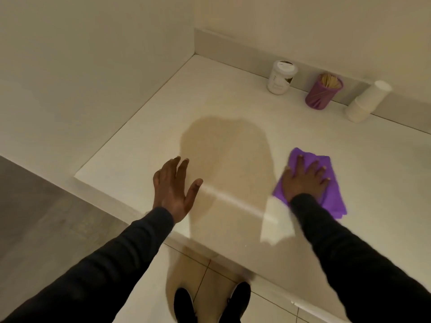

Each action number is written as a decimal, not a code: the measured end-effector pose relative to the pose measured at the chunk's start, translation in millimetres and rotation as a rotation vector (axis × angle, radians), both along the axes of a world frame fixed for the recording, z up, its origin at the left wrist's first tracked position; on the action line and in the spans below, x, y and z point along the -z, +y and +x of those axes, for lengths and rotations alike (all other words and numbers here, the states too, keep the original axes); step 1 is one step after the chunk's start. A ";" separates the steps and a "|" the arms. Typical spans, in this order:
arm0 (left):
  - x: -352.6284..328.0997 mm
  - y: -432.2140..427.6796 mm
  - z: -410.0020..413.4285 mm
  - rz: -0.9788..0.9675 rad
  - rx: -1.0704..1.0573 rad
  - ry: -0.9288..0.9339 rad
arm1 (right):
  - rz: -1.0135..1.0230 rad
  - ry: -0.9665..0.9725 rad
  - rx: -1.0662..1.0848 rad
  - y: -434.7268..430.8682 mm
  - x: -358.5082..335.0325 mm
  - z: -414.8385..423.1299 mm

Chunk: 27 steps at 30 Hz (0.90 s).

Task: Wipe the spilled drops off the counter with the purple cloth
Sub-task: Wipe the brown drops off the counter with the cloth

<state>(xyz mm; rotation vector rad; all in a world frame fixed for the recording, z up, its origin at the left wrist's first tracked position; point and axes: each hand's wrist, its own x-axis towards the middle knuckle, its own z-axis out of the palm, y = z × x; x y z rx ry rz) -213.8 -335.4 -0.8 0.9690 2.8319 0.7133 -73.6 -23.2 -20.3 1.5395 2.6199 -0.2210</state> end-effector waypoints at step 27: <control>18.3 -33.9 -45.7 -0.202 -0.003 0.018 | 0.007 0.074 -0.461 9.3 0.8 -221.2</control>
